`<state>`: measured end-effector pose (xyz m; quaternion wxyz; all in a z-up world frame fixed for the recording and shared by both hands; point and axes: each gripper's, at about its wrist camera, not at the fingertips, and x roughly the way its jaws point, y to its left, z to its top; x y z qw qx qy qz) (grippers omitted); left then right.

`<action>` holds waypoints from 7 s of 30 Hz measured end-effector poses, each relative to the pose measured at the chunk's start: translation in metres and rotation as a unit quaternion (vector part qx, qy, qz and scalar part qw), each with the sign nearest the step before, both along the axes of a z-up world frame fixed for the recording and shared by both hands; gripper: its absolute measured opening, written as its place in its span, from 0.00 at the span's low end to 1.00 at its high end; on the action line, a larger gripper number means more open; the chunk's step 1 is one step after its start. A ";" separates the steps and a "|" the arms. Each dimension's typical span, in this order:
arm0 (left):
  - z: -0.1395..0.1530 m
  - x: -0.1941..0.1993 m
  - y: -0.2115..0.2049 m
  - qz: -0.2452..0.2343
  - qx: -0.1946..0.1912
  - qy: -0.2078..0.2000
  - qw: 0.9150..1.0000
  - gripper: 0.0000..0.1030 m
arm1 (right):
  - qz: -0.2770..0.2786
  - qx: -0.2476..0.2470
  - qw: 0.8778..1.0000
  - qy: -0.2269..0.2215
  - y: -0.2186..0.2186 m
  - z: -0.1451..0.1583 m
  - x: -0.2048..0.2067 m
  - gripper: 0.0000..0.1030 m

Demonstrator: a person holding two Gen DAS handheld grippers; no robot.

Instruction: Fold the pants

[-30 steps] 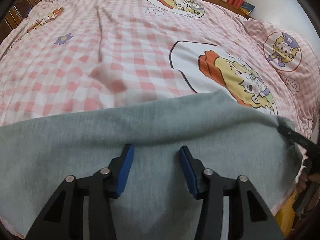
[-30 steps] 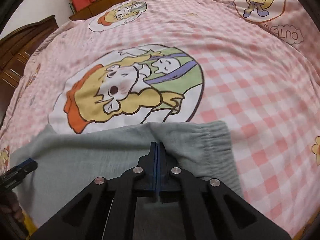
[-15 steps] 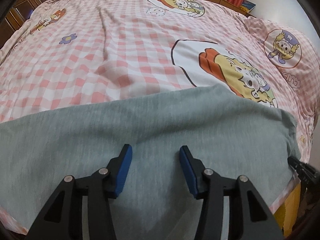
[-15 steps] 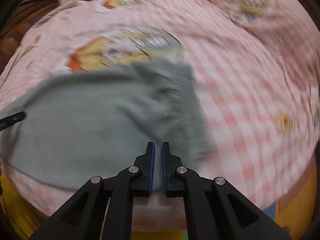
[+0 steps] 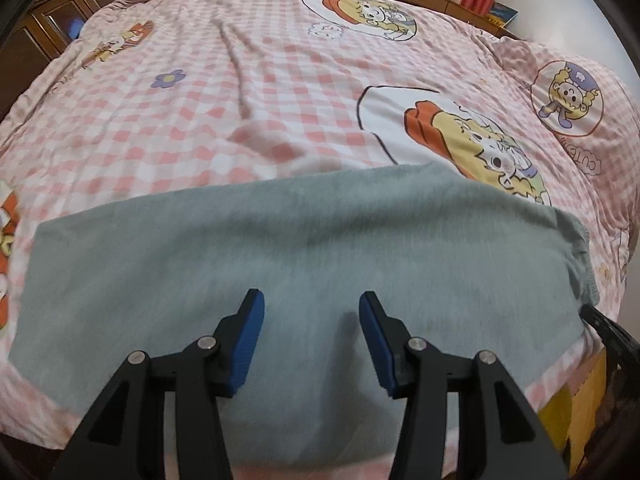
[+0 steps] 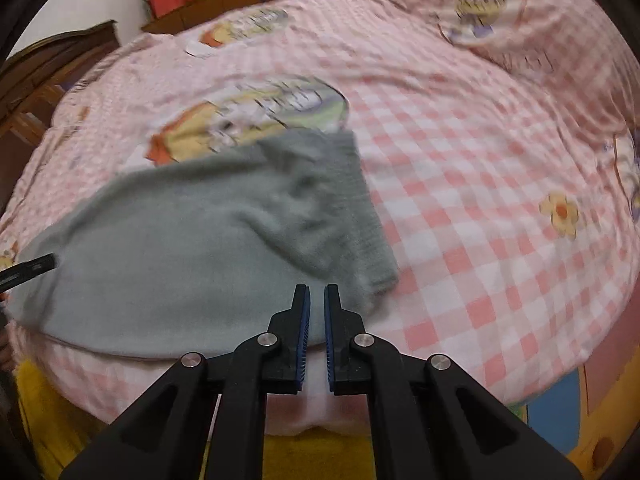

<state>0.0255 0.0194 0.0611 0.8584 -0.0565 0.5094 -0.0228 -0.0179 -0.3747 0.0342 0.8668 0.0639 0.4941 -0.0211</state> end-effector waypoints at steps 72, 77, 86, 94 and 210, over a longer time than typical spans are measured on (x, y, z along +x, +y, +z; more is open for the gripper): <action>-0.025 -0.101 0.184 0.206 -0.134 -0.017 0.969 0.53 | 0.083 0.028 0.995 0.038 0.123 -0.008 0.010 0.31; -0.030 -0.100 0.188 0.225 -0.144 -0.019 0.963 0.53 | 0.074 0.038 0.996 0.026 0.117 0.000 0.005 0.31; -0.024 -0.100 0.186 0.228 -0.132 -0.018 0.964 0.53 | -0.091 0.071 0.993 -0.012 0.023 0.022 -0.025 0.43; -0.004 -0.111 0.186 0.224 -0.090 -0.033 0.970 0.53 | -0.150 0.184 0.971 -0.013 -0.018 -0.008 -0.012 0.43; -0.004 -0.074 0.184 0.106 -0.093 0.013 0.990 0.22 | 0.322 0.070 0.944 0.003 0.294 0.012 0.010 0.45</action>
